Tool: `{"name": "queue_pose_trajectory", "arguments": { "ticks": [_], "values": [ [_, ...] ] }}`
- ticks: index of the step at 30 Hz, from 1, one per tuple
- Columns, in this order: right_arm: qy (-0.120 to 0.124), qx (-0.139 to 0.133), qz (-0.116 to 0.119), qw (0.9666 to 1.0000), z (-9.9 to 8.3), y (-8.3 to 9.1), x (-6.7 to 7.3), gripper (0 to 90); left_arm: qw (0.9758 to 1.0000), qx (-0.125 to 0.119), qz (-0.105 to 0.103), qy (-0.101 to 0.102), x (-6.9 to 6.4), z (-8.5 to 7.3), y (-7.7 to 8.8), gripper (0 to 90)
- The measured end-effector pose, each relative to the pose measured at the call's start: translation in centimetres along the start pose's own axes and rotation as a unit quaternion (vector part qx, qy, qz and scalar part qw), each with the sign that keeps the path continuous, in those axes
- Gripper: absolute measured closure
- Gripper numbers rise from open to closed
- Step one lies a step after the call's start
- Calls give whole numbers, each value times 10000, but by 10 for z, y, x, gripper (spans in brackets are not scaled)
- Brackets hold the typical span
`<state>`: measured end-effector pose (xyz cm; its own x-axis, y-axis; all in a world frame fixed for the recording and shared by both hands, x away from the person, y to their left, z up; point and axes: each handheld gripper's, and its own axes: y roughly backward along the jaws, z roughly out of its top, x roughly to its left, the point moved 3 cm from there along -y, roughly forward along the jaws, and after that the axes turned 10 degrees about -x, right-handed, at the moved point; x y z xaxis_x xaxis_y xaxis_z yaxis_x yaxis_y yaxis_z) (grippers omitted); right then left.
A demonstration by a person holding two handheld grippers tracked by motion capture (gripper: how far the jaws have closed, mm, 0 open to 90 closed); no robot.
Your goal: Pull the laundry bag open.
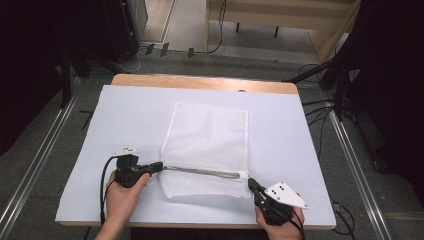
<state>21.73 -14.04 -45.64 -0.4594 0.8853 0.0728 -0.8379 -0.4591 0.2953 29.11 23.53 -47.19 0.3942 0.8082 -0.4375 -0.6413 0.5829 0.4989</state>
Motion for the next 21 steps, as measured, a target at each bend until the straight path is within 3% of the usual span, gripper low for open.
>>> {"name": "queue_pose_trajectory", "arguments": {
  "ticks": [3, 5, 6, 9, 11, 12, 13, 14, 15, 16, 18, 21],
  "values": [
    [-24, 120, -144, 9998, -1, 0, -2, 900, 9998, -46, 140, -109, 7, -2, 9, 879],
    [-143, 173, -123, 9997, -2, 1, -8, 900, 10000, 14, -32, 23, 10, -5, 11, 878],
    [-329, 252, -43, 9991, -4, 1, -10, 900, 10000, 41, -28, 13, 11, -7, 12, 879],
    [-267, 336, -62, 9991, -7, 0, -9, 900, 9999, 14, 32, -123, 10, -8, 12, 878],
    [-138, 400, -120, 9990, -9, -2, -7, 900, 9997, -141, -145, -166, 10, -8, 15, 874],
    [6, 404, -200, 9990, -11, -2, -4, 900, 9993, -242, -176, -211, 10, -9, 17, 783],
    [6, 404, -200, 9990, -11, -2, -4, 900, 9986, -424, -99, -308, 11, -10, 21, 783],
    [48, 365, -194, 9991, -11, -4, -4, 900, 9972, -704, -2, -260, 15, -10, 27, 523],
    [48, 365, -194, 9991, -11, -4, -4, 900, 9972, -704, -2, -260, 15, -10, 27, 454],
    [22, 361, -220, 9991, -11, -4, -4, 900, 9963, -837, -85, -162, 18, -11, 32, 454],
    [12, 333, -292, 9990, -11, -6, -5, 881, 9944, -1001, 132, -305, 22, -11, 40, 320],
    [55, 483, -514, 9975, -14, -12, -10, 601, 9922, -1201, 148, -307, 24, -11, 50, 162]
  ]
}}
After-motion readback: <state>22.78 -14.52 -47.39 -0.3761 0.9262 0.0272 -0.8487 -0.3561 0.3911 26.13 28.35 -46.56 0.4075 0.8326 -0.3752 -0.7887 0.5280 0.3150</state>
